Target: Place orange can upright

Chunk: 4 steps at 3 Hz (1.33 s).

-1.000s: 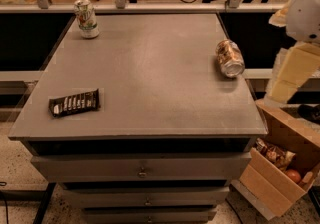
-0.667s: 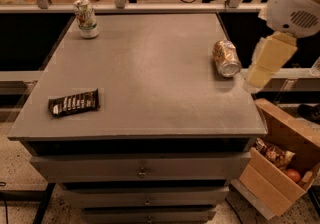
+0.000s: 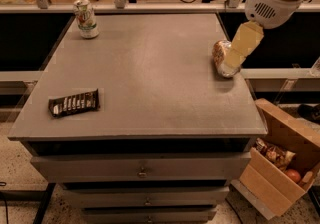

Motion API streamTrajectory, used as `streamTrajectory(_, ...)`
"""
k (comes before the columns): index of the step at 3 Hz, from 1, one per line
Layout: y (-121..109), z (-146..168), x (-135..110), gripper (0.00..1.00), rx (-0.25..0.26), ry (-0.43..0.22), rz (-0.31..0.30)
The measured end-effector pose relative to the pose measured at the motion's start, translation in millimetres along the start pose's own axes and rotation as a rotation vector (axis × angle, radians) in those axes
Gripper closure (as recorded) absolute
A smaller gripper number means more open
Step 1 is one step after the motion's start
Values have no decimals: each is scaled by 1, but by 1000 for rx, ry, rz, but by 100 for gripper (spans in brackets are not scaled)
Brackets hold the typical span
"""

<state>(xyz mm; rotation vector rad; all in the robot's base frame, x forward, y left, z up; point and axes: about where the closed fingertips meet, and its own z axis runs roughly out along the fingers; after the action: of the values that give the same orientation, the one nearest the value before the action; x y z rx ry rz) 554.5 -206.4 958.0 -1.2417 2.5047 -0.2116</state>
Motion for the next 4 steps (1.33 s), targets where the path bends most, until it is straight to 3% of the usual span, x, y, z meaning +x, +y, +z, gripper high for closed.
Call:
streamTrajectory(2, -43, 35, -17, 0, 106, 4, 303)
streamTrajectory(4, -77, 88, -35, 0, 96, -28, 490)
